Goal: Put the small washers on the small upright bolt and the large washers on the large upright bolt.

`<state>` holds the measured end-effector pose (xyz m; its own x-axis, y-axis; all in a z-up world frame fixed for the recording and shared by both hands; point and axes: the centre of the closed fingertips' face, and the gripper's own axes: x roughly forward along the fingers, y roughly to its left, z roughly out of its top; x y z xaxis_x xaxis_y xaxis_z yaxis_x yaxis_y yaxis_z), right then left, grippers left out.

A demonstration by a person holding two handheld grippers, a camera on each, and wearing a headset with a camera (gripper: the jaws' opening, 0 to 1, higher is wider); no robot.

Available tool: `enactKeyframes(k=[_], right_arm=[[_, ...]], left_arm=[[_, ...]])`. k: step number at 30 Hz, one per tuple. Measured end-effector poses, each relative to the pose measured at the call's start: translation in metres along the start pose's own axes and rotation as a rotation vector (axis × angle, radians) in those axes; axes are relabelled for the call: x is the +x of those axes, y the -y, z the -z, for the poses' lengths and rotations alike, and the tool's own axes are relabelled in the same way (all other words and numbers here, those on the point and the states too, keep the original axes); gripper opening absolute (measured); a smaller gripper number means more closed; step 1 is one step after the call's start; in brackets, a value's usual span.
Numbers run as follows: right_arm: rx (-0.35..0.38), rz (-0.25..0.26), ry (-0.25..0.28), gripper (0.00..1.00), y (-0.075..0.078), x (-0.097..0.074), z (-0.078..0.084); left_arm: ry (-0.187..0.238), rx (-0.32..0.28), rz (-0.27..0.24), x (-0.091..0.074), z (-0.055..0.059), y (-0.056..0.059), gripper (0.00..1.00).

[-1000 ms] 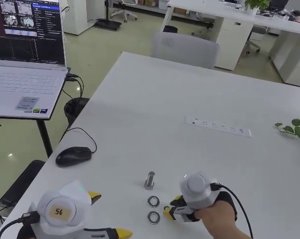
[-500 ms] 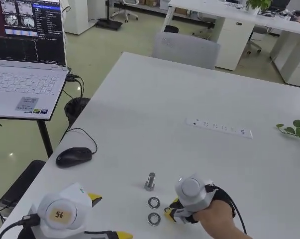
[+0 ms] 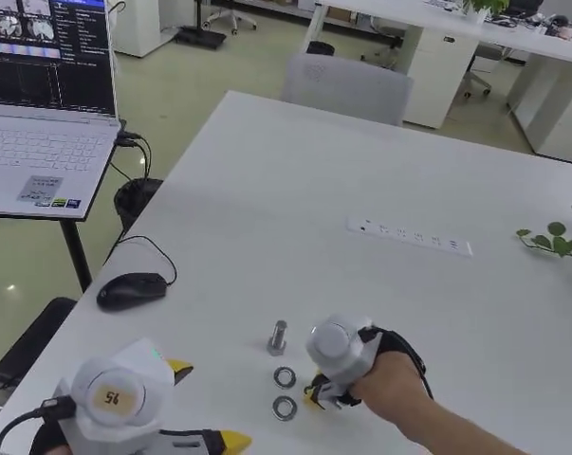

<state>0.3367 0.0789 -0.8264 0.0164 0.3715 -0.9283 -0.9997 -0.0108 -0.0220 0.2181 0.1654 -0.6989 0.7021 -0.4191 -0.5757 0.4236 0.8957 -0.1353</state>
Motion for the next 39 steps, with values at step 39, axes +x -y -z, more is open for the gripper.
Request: enactKeyframes(k=[39], right_arm=[[0.29,0.129,0.147,0.13,0.003,-0.058,0.062]], left_arm=[[0.0,0.003,-0.006,-0.001,-0.003,-0.003,0.69]])
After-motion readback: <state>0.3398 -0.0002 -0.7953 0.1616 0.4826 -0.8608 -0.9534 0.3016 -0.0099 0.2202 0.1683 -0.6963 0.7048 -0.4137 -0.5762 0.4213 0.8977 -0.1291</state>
